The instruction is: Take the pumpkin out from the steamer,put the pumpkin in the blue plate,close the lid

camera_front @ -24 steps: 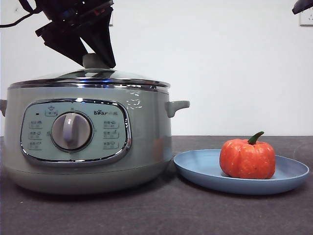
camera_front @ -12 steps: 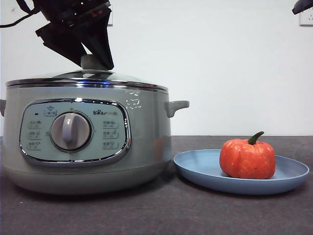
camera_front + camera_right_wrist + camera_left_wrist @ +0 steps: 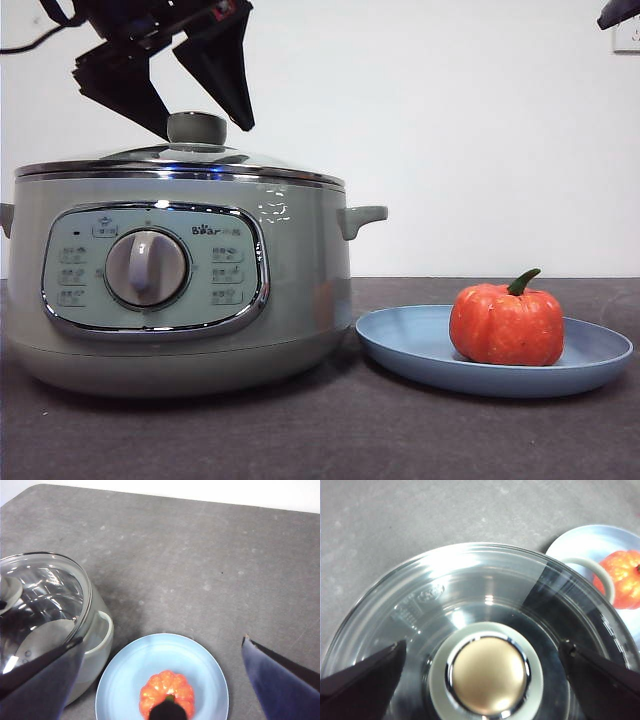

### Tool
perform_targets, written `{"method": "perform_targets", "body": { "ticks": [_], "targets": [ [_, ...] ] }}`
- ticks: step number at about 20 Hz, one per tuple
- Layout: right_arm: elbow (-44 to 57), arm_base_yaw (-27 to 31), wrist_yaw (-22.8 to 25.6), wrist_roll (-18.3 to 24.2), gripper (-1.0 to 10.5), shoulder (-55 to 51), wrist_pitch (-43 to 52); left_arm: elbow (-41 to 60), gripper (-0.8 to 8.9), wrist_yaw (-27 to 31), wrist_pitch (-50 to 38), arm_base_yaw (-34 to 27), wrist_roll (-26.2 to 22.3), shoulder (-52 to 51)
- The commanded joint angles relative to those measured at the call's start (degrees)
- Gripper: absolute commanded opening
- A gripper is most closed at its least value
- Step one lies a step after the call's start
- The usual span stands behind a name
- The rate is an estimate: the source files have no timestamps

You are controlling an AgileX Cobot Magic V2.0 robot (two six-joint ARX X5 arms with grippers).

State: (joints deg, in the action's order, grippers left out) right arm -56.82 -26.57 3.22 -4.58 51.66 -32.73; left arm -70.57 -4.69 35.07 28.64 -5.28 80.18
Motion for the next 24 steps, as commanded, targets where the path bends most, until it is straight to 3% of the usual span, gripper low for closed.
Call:
{"method": "perform_targets", "body": {
  "ticks": [1,3,6,8,13,16,20,24],
  "targets": [
    [0.4,0.0,0.2,-0.5,5.3,0.0,0.3,0.0,5.3,-0.1,0.9,0.0,1.2,-3.0],
    [0.4,0.0,0.3,-0.5,5.0,0.0,0.4,0.0,4.85,-0.1,3.7,0.0,2.3,-6.2],
    [0.5,0.0,0.3,0.9,1.6,0.0,-0.3,0.0,-0.03,0.4,8.0,0.0,1.9,-11.6],
    [1.7,0.0,0.3,1.2,-0.1,-0.7,-0.1,0.2,-0.08,2.9,8.5,-0.1,1.4,-15.0],
    [15.0,-0.2,0.3,0.7,-0.1,-11.1,11.0,11.3,-0.08,7.0,2.4,0.0,0.9,-27.6],
    [22.9,-0.2,0.5,-4.0,-0.1,-20.3,14.2,25.9,-0.08,9.7,-4.6,0.0,2.7,-40.6],
    [24.1,-0.2,7.9,-6.6,0.0,-25.8,12.7,35.5,-0.08,10.5,-3.4,-0.1,7.2,-54.8],
    [24.1,-0.1,14.4,-9.4,0.0,-25.7,13.6,35.5,-0.03,12.2,-1.1,-0.1,7.9,-56.2]
  ]
}}
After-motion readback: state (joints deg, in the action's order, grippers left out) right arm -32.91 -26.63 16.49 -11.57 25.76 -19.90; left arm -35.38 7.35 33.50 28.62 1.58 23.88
